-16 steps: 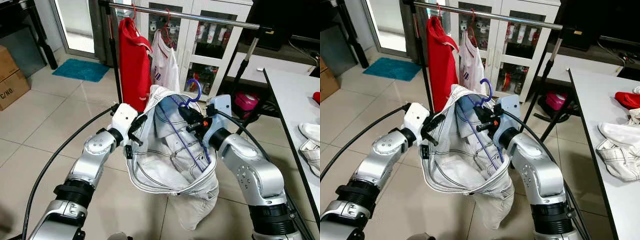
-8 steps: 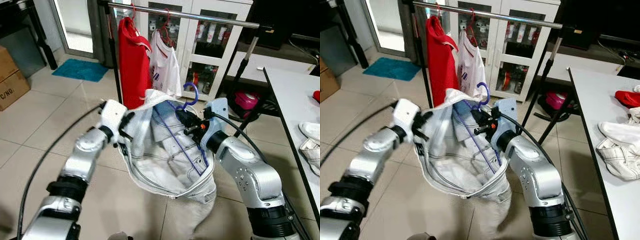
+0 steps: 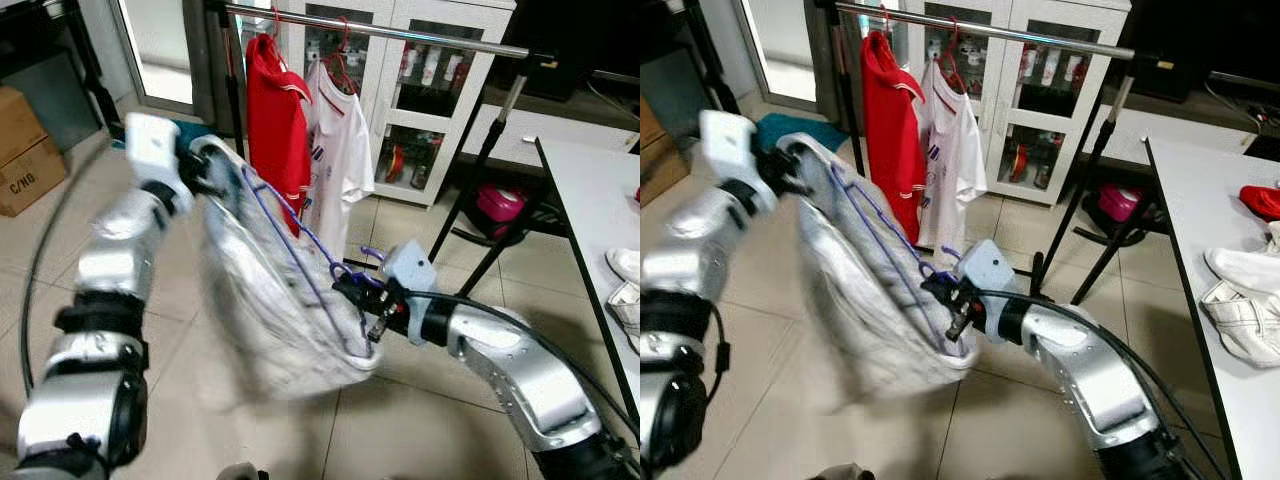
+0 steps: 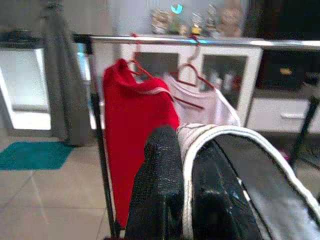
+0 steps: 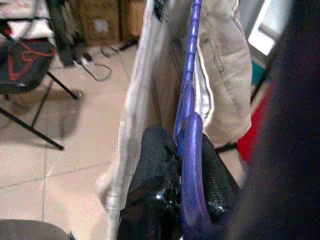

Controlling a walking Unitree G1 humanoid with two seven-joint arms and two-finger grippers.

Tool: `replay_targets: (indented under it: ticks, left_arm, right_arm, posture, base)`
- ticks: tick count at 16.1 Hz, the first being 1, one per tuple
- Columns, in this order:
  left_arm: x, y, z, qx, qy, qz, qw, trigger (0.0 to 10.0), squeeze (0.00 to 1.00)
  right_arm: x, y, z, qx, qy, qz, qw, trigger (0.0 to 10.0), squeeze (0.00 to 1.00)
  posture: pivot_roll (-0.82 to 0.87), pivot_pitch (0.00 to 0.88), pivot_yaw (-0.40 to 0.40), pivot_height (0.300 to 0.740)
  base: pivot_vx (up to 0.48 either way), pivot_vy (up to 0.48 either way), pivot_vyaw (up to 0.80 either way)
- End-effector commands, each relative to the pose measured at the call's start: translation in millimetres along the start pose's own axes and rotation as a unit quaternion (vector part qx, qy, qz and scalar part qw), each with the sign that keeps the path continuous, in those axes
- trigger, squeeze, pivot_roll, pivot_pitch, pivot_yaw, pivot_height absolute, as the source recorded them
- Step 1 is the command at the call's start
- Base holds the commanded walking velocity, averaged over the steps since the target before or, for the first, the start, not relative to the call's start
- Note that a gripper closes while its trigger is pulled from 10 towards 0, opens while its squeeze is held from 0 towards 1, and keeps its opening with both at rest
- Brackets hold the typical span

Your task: Hang hanger

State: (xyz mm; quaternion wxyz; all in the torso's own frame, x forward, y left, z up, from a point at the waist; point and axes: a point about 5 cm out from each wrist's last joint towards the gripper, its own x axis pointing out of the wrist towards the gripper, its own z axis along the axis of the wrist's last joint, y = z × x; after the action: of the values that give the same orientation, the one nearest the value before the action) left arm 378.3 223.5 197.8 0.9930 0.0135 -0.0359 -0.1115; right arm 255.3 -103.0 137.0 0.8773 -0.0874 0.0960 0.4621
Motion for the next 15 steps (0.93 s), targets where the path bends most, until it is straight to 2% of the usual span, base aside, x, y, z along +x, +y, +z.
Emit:
replay_targets:
  ticks: [1, 3, 5, 6, 7, 8, 9, 10, 11, 13, 14, 15]
  left_arm:
    - [1.1, 7.0, 9.4, -0.005, -0.018, 0.021, 1.000, 0.0, 0.00]
    - [-1.9, 9.9, -9.9, -0.010, 0.018, 0.043, 0.999, 0.0, 0.00]
    - [-5.6, -2.6, -24.8, 0.000, 0.045, -0.004, 0.999, 0.0, 0.00]
    - [-10.4, -22.0, -34.3, 0.006, 0.058, -0.079, 0.995, 0.0, 0.00]
    - [-23.6, -45.7, -47.6, 0.011, 0.076, -0.163, 0.984, 0.0, 0.00]
    - [-35.6, -57.8, -57.2, 0.014, 0.090, -0.198, 0.976, 0.0, 0.00]
    - [-43.8, -61.2, -62.7, 0.012, 0.093, -0.197, 0.976, 0.0, 0.00]
    - [-47.5, -60.5, -64.2, 0.010, 0.089, -0.179, 0.980, 0.0, 0.00]
    - [-49.8, -58.8, -64.3, 0.016, 0.083, -0.158, 0.984, 0.0, 0.00]
    - [-54.1, -57.6, -63.8, 0.008, 0.073, -0.126, 0.989, 0.0, 0.00]
    - [-60.1, -58.9, -65.4, 0.009, 0.070, -0.111, 0.991, 0.0, 0.00]
    - [-63.1, -60.9, -66.3, 0.009, 0.070, -0.110, 0.991, 0.0, 0.00]
  right_arm:
    - [-7.2, -2.8, -1.3, 0.003, 0.002, -0.001, 1.000, 0.0, 0.00]
    - [-15.6, -14.0, 7.5, 0.080, -0.078, -0.039, 0.993, 0.0, 0.00]
    - [-16.0, -27.2, 13.4, 0.114, -0.122, -0.101, 0.981, 0.0, 0.00]
    - [-15.3, -40.7, 14.7, 0.145, -0.140, -0.168, 0.965, 0.0, 0.00]
    - [-15.8, -56.7, 12.3, 0.199, -0.162, -0.265, 0.929, 0.0, 0.00]
    - [-15.1, -60.5, 8.6, 0.216, -0.167, -0.313, 0.910, 0.0, 0.00]
    - [-10.7, -55.2, 4.7, 0.203, -0.149, -0.320, 0.913, 6.1, 0.00]
    - [-5.9, -49.3, -0.5, 0.200, -0.126, -0.309, 0.921, 10.0, 0.00]
    - [-3.1, -44.4, -3.9, 0.175, -0.104, -0.298, 0.933, 10.0, 0.00]
    - [-6.2, -46.6, -13.5, 0.178, -0.084, -0.329, 0.924, 10.0, 0.00]
    - [-12.4, -51.3, -13.7, 0.152, -0.088, -0.366, 0.914, 10.0, 0.00]
    - [-14.9, -53.0, -12.7, 0.136, -0.093, -0.379, 0.911, 10.0, 0.00]
  posture:
    - [-0.07, 0.000, -0.018, 0.740]
    - [-0.08, 0.000, -0.008, 0.740]
    - [-0.09, 0.000, -0.002, 0.740]
    - [-0.09, 0.000, 0.002, 0.740]
    - [-0.10, 0.000, 0.006, 0.740]
    - [-0.09, 0.000, 0.006, 0.740]
    - [-0.09, 0.000, 0.003, 0.740]
    - [-0.09, 0.000, 0.000, 0.740]
    - [-0.08, 0.000, -0.007, 0.740]
    - [-0.08, 0.000, -0.011, 0.740]
    - [-0.08, 0.000, -0.013, 0.740]
    - [-0.08, 0.000, -0.014, 0.740]
  base:
    - [0.000, 0.000, 0.00]
    - [0.000, 0.000, 0.00]
    - [0.000, 0.000, 0.00]
    - [0.000, 0.000, 0.00]
    - [0.000, 0.000, 0.00]
    - [0.000, 0.000, 0.00]
    - [0.000, 0.000, 0.00]
    - [0.000, 0.000, 0.00]
    - [0.000, 0.000, 0.00]
    - [0.000, 0.000, -0.79]
    - [0.000, 0.000, -0.80]
    - [0.000, 0.000, -0.80]
